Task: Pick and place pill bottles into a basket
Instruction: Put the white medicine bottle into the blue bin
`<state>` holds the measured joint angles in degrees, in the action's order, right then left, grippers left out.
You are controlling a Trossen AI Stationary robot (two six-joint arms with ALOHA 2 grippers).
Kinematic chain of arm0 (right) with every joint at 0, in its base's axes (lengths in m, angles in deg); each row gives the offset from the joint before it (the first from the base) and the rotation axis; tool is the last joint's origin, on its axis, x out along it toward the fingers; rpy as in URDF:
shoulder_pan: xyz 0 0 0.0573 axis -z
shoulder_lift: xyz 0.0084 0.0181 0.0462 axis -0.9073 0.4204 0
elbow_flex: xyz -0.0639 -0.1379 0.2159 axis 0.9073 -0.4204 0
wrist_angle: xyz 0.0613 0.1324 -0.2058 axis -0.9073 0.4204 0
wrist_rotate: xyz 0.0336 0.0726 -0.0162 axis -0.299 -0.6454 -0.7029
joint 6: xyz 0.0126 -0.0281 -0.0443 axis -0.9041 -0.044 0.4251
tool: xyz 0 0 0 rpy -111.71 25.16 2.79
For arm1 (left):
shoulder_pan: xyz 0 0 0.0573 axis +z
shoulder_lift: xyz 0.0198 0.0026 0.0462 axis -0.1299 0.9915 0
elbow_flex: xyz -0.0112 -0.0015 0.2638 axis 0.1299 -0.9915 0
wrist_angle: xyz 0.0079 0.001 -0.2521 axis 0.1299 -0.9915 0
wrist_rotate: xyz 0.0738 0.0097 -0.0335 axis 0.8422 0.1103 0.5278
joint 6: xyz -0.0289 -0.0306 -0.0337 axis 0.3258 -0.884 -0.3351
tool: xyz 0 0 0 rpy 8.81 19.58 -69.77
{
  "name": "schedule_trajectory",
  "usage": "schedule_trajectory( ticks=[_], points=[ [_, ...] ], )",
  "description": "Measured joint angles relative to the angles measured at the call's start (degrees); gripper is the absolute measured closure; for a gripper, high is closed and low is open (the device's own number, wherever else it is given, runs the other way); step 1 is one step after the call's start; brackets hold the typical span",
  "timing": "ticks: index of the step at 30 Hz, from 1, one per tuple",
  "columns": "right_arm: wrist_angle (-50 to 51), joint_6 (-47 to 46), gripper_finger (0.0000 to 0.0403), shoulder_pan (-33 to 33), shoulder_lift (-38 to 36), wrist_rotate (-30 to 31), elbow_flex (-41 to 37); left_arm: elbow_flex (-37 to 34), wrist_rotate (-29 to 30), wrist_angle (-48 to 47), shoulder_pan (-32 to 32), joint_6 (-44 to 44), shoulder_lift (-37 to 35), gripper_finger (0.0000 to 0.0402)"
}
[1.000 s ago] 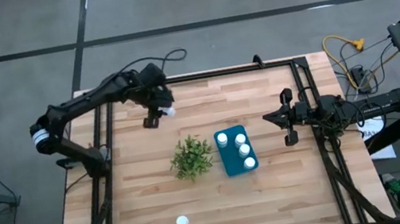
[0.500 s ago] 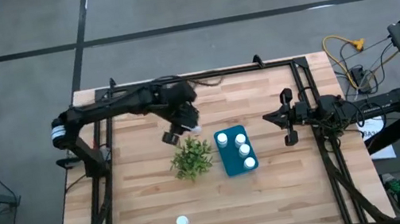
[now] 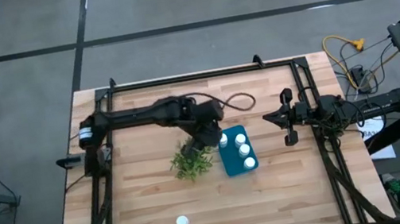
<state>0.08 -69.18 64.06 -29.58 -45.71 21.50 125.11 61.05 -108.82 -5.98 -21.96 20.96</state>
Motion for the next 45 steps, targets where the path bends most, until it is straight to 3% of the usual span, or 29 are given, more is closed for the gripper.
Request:
schedule_trajectory(
  ticks=[8, 15, 37, 45],
  points=[
    [0.02, 0.09, 0.0394, -0.02, 0.00, 0.00, 0.00, 2.17, 0.38, 2.10, -2.17, 1.35, 3.90, 0.0257],
    [0.05, 0.89, 0.0394, 0.02, -0.01, -0.01, -0.02, 2.21, 5.85, 4.23, -2.37, 1.73, 7.19, 0.0257],
    [-0.02, 1.73, 0.0394, 0.02, -0.01, 0.02, -0.01, 2.25, 5.88, 8.76, -3.81, 1.49, 9.96, 0.0257],
    [-0.02, 1.66, 0.0394, 0.02, -0.01, 0.02, 0.00, -0.73, 5.86, 10.69, -3.96, 1.18, 9.96, 0.0257]
  ],
)
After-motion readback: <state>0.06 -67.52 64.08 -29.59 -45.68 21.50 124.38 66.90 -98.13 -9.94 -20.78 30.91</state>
